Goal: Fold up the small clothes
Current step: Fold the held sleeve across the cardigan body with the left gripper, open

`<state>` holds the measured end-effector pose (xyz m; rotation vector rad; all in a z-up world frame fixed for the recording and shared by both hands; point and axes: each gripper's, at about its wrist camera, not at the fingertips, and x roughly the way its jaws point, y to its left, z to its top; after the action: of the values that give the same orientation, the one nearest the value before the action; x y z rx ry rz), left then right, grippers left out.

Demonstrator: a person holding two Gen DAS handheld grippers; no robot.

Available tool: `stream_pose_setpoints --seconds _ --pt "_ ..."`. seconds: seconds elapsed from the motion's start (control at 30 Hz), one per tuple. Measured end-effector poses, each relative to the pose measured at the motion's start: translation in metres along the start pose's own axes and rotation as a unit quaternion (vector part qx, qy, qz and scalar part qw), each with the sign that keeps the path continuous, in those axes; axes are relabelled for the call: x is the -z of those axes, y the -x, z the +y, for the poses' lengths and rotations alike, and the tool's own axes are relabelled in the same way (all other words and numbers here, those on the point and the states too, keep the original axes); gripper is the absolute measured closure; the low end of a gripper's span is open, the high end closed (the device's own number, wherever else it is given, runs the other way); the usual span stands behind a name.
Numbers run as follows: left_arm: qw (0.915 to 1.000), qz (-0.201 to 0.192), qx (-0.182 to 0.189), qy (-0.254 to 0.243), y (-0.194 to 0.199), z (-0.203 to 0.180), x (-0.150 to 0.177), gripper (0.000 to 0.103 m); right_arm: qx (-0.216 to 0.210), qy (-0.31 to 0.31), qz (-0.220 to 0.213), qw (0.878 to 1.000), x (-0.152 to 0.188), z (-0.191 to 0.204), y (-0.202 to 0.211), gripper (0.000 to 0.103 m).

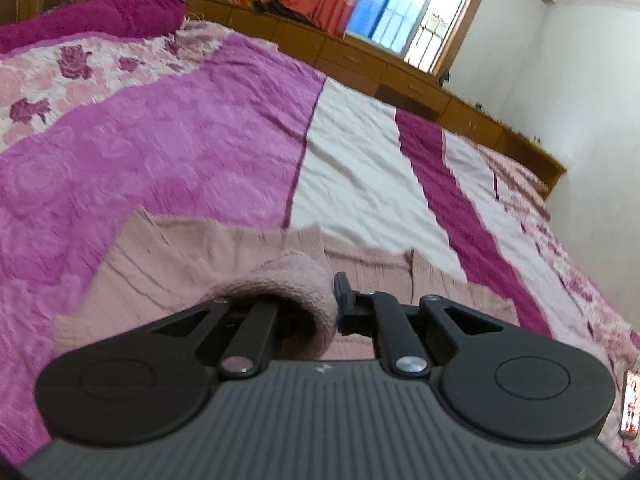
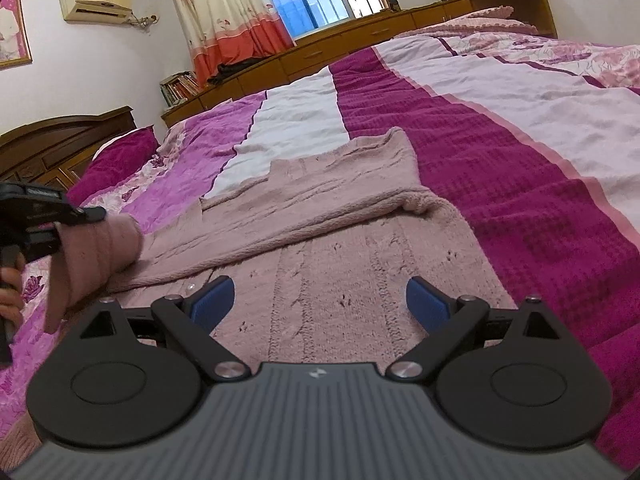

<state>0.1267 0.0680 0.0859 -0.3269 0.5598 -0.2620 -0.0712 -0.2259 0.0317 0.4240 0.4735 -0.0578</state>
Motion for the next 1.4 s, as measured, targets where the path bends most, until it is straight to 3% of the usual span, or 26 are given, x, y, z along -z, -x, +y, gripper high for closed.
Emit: stream_pose_setpoints --seconds 0.23,0.4,0.47,0.7,1.0,1.4 --pt "0.9985 0.049 -0.024 -0.009 -0.021 -0.006 0.024 0.090 -0.002 -0.005 0.001 1.000 0.000 -0.002 0.001 0.006" --pt "0.9964 0.083 -0.016 -0.013 -0.024 -0.006 0.032 0.051 -0.005 -0.006 0.004 1.000 0.001 -0.003 -0.001 0.006" --pt "0.9961 0.085 -0.012 -0.019 -0.022 -0.008 0.035 0.047 -0.005 -0.005 0.005 1.000 0.001 -0.003 -0.001 0.006" --pt "0.9943 0.105 -0.006 -0.018 -0.006 -0.006 0.040 0.047 -0.004 -0.003 0.005 1.000 0.002 -0.002 -0.001 0.006" --pt "0.9922 0.115 -0.038 -0.030 0.026 0.006 0.040 0.047 -0.006 0.004 0.009 1.000 0.003 0.000 -0.002 0.006" --pt "0.9888 0.095 -0.091 -0.070 0.065 0.021 0.043 0.047 -0.024 0.013 0.026 0.999 -0.009 0.017 -0.010 0.006"
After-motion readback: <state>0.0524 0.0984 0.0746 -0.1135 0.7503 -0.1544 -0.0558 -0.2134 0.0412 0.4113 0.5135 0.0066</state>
